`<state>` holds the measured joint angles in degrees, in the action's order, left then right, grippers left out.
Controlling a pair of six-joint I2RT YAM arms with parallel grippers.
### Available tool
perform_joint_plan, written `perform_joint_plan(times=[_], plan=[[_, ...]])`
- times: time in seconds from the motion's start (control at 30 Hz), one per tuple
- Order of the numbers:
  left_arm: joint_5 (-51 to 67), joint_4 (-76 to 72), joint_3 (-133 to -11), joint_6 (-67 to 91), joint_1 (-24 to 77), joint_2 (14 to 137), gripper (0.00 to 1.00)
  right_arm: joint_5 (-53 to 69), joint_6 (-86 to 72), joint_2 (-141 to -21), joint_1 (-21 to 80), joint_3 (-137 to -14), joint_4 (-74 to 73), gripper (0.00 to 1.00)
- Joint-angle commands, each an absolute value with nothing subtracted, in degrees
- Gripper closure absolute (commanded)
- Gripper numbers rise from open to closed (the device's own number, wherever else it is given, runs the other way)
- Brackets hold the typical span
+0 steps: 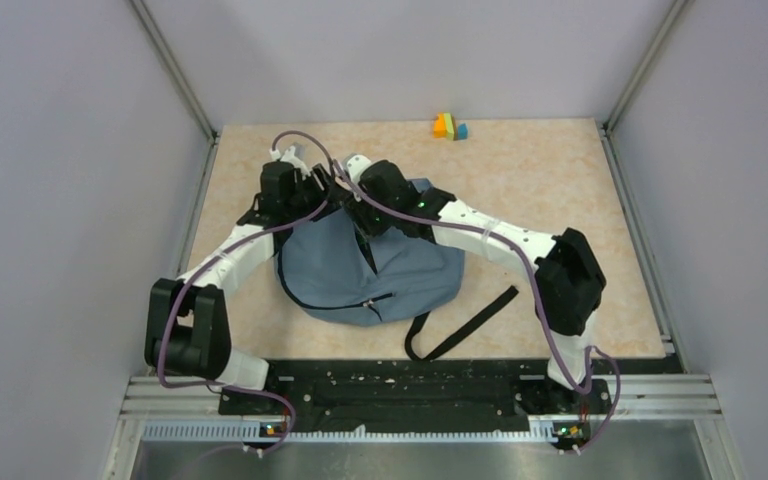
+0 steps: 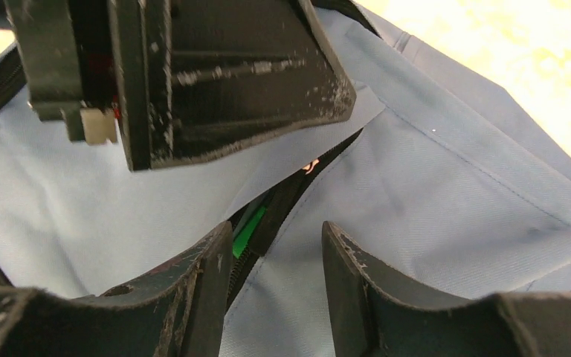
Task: Pack the student bag
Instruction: Zip the student bag at the center of the board.
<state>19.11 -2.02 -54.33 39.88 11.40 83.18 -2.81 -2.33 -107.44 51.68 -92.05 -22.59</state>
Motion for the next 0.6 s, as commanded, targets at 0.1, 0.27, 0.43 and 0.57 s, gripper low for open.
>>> perform_joint_plan(times=[0.1, 0.27, 0.43, 0.57], plan=[[20.24, -2.37, -56.43, 38.73, 12.3, 84.59, 0.42, -10.8, 2.58, -110.8, 53.99, -97.27, -24.19, 0.54], [20.3, -2.31, -56.68, 38.6, 12.44, 84.59, 0.42, -12.43, 4.26, -112.45, 54.85, -98.26, -24.57, 0.57], [20.31, -2.11, -56.87, 38.47, 13.1, 85.65, 0.42, -12.95, 5.84, -113.34, 56.17, -98.22, -23.5, 0.57], [20.08, -2.18, -56.69, 38.77, 13.94, 87.16, 0.42, -14.39, 6.16, -114.38, 56.84, -98.51, -23.3, 0.67]])
